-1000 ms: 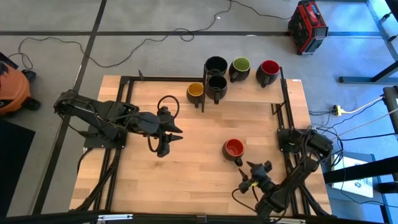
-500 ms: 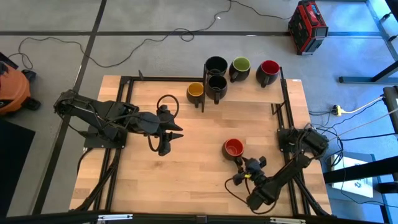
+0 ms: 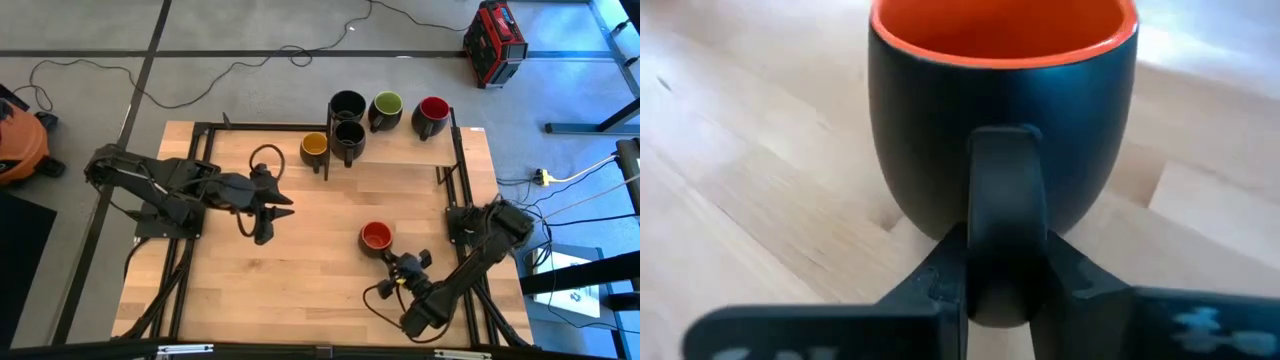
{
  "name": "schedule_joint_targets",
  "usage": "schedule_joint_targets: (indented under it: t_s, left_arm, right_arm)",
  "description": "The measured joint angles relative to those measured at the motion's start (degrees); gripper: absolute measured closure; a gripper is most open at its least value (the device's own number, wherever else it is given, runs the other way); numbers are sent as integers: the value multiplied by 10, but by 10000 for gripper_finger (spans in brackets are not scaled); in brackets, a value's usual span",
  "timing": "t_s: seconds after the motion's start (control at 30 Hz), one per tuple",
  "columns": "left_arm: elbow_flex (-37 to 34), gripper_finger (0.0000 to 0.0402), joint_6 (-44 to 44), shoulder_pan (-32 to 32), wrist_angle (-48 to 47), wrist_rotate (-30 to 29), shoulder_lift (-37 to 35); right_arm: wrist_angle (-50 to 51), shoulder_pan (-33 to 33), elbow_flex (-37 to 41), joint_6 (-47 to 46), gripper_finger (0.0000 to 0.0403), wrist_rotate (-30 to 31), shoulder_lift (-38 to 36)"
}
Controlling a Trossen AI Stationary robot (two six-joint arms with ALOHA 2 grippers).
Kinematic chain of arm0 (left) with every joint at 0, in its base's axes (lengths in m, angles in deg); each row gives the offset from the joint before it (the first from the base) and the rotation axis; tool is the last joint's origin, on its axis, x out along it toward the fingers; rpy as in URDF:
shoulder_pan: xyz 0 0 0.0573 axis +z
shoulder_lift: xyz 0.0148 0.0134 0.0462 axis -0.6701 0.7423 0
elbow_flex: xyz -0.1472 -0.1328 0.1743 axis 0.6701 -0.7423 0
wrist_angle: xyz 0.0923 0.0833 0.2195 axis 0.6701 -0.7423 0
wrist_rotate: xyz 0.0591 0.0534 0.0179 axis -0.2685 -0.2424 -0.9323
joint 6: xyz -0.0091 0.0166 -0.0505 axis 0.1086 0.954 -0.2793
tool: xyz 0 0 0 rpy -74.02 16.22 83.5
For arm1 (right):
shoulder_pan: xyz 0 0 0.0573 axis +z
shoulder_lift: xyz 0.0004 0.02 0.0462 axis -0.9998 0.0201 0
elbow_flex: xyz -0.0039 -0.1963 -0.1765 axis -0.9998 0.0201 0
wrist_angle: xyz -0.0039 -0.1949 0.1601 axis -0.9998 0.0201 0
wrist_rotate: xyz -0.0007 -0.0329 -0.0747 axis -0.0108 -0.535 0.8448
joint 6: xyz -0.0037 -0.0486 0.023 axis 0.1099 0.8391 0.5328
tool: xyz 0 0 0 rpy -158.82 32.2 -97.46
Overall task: Place coffee mugs
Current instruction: Put the black orange mug on the shelf
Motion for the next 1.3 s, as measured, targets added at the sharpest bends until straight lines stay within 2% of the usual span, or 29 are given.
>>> schedule_joint_targets:
  t_s: [0.1, 0.33, 0.5, 0.73, 1.0, 1.13, 1.3]
  left_arm:
    - [0, 296, 5, 8, 0, 0, -17]
    - [1, 296, 81, 39, 1, -4, -61]
    - [1, 296, 131, 75, -3, -4, -89]
    - [1, 296, 172, 132, -36, 17, -127]
    - [1, 296, 237, 184, -41, 17, -149]
    - [0, 296, 240, 201, -43, 18, -149]
    - [0, 296, 241, 216, -43, 37, -147]
  right_arm:
    - [36, 0, 0, 1, 358, 8, -42]
    - [151, -19, -19, 10, 358, 25, -153]
    - [220, -77, -55, 55, 358, 47, -210]
    - [250, -178, -64, 71, 358, 101, -283]
    - [239, -304, -64, 185, 358, 106, -306]
    - [225, -338, -62, 229, 358, 105, -314]
    - [155, -367, -36, 272, 358, 97, -327]
